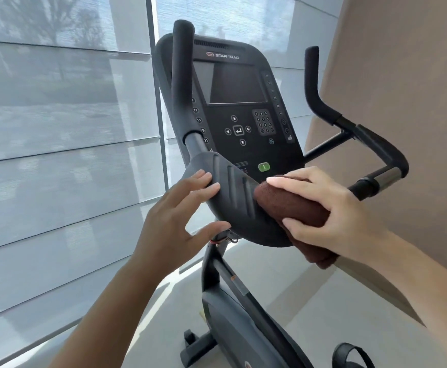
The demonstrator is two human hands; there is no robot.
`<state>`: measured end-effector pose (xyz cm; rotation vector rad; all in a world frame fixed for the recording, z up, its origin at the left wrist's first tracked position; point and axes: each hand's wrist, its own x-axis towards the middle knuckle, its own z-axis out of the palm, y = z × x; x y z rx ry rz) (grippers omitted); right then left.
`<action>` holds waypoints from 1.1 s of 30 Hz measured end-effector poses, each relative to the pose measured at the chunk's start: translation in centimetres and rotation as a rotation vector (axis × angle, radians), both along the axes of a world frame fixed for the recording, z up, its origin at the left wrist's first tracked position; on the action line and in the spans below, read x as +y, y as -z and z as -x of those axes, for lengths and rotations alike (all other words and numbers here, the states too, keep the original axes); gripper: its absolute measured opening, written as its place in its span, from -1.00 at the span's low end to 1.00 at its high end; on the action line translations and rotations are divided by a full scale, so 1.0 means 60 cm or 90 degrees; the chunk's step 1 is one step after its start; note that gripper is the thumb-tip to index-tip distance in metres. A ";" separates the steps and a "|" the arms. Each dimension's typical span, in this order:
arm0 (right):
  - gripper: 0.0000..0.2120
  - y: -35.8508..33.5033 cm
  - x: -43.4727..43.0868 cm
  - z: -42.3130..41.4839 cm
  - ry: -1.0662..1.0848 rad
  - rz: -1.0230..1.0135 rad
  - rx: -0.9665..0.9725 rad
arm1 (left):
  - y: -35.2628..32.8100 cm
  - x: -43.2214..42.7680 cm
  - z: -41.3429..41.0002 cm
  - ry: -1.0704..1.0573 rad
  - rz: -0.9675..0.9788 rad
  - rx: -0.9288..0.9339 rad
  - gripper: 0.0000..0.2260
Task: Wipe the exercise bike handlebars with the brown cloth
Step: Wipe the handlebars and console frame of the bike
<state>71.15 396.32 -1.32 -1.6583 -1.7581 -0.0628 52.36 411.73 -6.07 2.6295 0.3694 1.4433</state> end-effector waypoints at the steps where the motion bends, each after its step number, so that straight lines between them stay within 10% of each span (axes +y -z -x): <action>1: -0.50 0.000 0.003 0.006 0.021 -0.022 -0.001 | -0.004 0.008 0.002 0.019 0.008 -0.004 -0.55; 22: -0.54 -0.049 0.134 0.145 0.218 -0.061 -0.095 | -0.024 0.127 0.001 0.207 0.032 -0.035 -0.60; 33: -0.51 0.049 -0.035 0.133 0.370 -0.189 -0.055 | -0.035 0.121 0.001 0.172 -0.002 0.003 -0.54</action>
